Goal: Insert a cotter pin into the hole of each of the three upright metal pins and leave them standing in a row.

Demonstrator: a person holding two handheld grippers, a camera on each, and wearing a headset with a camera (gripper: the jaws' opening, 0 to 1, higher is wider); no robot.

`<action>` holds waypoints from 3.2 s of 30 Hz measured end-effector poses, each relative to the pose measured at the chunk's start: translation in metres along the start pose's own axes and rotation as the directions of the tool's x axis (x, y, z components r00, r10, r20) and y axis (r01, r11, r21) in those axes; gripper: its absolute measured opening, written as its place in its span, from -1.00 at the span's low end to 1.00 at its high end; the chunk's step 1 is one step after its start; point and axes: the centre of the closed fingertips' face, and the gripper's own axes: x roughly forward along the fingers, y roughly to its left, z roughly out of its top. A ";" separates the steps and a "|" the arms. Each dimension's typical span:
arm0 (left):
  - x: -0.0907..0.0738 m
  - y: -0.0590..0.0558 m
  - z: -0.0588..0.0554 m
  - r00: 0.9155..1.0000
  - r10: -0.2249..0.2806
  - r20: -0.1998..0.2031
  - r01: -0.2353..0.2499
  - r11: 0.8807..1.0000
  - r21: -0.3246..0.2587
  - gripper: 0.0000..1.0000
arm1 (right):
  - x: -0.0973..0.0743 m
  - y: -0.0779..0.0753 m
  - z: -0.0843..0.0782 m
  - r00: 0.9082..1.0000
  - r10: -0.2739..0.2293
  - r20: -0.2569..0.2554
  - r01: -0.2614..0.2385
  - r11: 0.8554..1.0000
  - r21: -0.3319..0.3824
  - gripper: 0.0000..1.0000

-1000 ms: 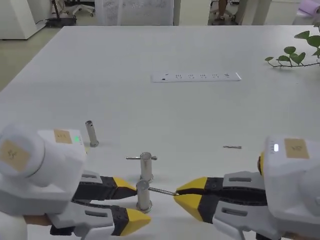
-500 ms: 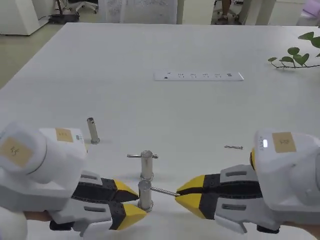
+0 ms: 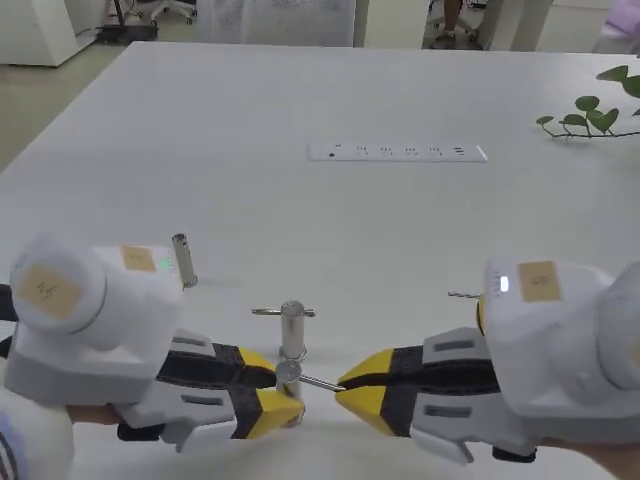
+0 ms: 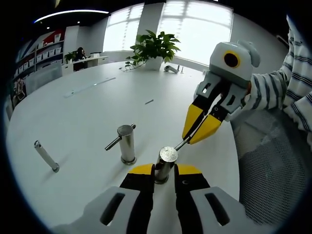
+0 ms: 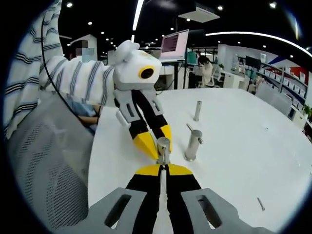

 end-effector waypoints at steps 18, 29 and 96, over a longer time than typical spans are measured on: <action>0.001 -0.008 -0.001 0.998 -0.040 0.056 0.043 0.998 -0.055 -0.73 | 0.009 0.004 0.004 0.999 0.039 -0.035 -0.040 0.998 -0.046 -0.93; 0.001 -0.008 -0.001 0.994 -0.045 0.100 0.055 0.993 -0.102 -0.73 | 0.011 0.004 0.005 0.999 0.045 -0.027 -0.047 0.997 -0.058 -0.92; -0.013 -0.004 -0.025 0.998 0.021 0.064 -0.012 0.989 -0.147 -0.33 | 0.036 0.002 0.009 0.999 0.015 0.046 -0.019 0.997 0.078 -0.46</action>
